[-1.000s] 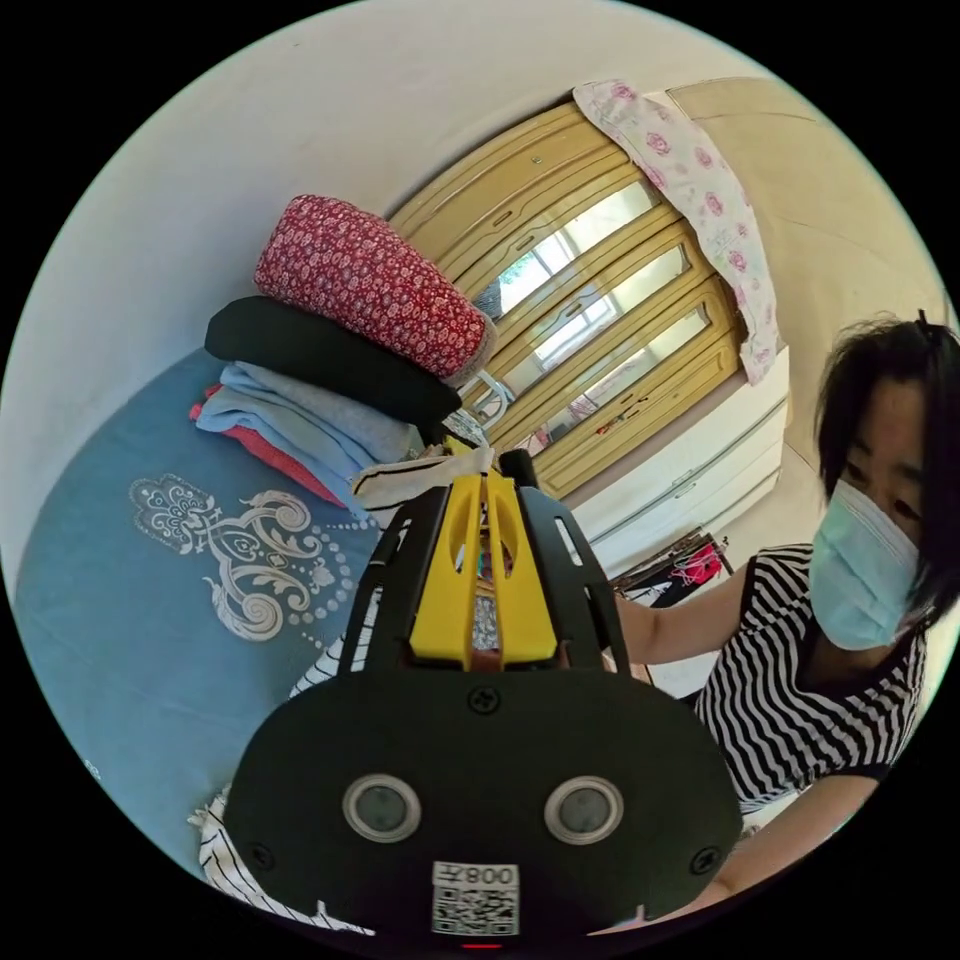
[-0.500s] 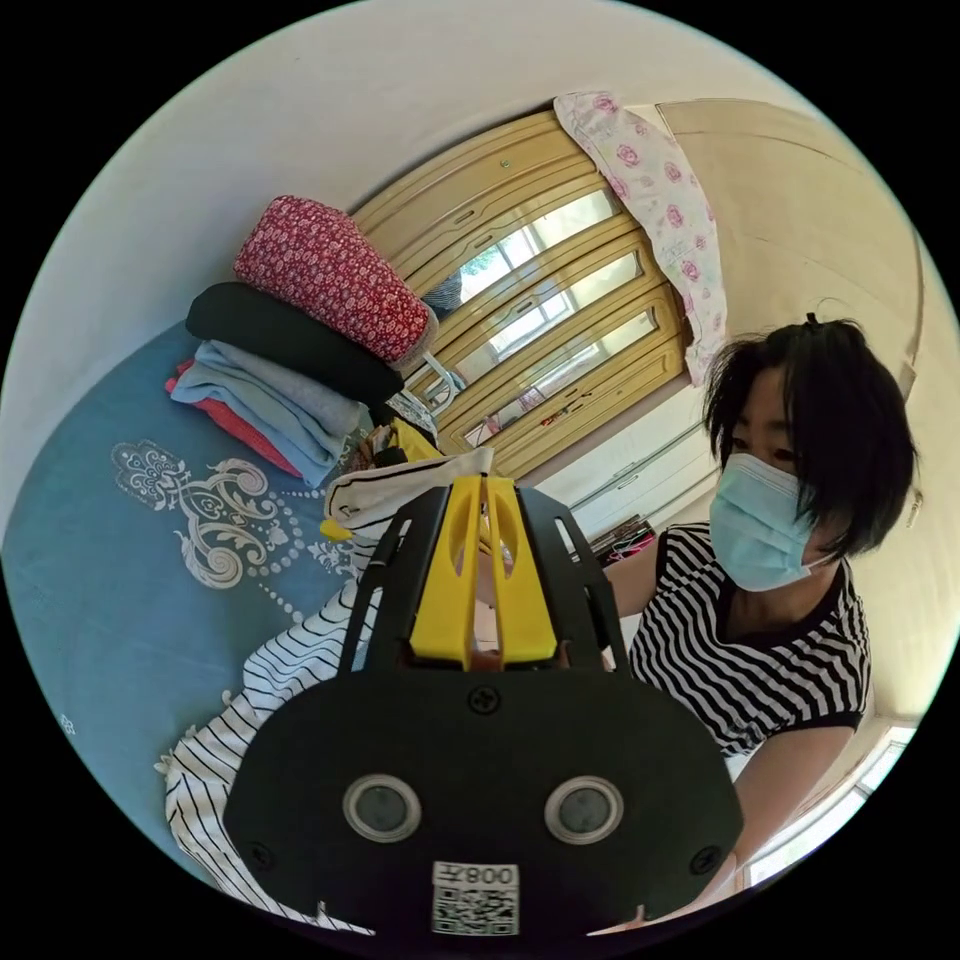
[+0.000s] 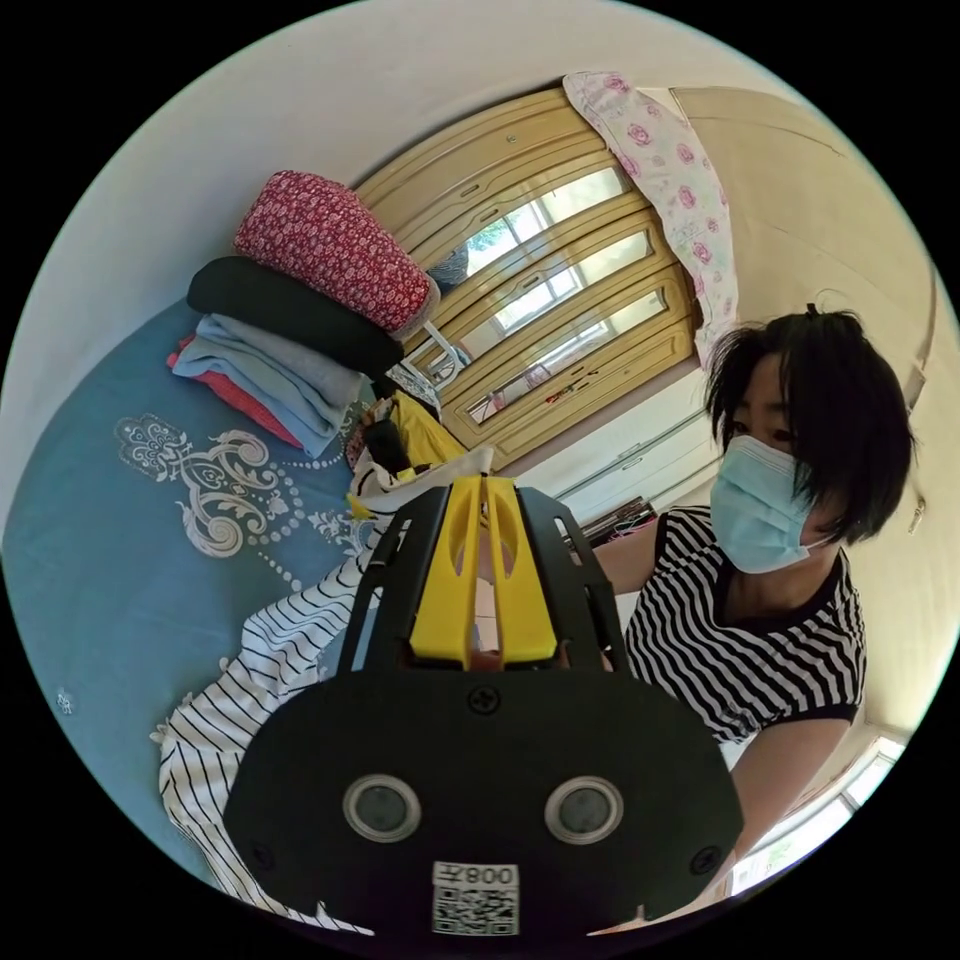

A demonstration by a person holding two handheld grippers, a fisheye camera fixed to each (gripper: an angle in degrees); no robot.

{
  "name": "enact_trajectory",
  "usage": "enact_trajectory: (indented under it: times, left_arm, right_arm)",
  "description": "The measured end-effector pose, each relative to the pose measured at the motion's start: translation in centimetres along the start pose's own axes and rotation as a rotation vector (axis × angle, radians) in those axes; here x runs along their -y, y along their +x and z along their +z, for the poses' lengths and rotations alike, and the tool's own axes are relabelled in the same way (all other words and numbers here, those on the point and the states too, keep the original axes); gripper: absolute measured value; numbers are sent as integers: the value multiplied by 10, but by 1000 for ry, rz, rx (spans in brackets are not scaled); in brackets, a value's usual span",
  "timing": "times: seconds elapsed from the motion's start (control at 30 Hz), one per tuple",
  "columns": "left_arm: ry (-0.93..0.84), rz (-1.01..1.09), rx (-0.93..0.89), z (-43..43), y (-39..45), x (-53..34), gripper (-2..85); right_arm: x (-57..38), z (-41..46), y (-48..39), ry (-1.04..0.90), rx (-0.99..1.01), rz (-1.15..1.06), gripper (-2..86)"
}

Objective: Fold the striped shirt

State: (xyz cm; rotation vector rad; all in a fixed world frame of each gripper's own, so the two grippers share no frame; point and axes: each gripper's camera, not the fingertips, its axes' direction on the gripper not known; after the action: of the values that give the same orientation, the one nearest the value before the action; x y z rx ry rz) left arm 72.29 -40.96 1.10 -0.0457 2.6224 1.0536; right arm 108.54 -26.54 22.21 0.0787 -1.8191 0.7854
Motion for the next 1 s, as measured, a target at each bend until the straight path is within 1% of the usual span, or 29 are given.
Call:
enact_trajectory:
  times: [0.07, 0.17, 0.27, 0.37, 0.47, 0.63, 0.73, 0.9, 1.0]
  left_arm:
    - [11, -8, 19, -7, 10, 5, 6]
    - [36, -19, 41, -19, 22, 13, 6]
    - [29, -10, 42, -25, 39, 23, 6]
    - [17, 3, 37, -30, 59, 29, 6]
    - [4, 9, 32, -34, 79, 32, 6]
    - [-9, 24, 14, -47, 113, 36, 6]
    - [-9, 37, 5, -57, 137, 38, 6]
    - [-21, 23, 15, -76, 166, 38, 6]
    - [-6, -2, 46, -93, 182, 35, 6]
  right_arm:
    - [0, 2, -6, 12, -30, -40, 35]
    - [-2, 2, -18, 47, -90, -89, 22]
    - [-4, 10, -22, 42, -150, -115, 39]
    - [-4, 23, -11, 18, -135, -97, 74]
    - [-7, 39, 0, 0, -104, -102, 80]
    - [-12, 63, 23, -30, -130, -67, 77]
    - [-15, 77, 36, -50, -150, -57, 65]
    - [-20, 105, 51, -85, -156, -79, 22]
    - [-25, 117, 52, -63, -219, -107, 11]
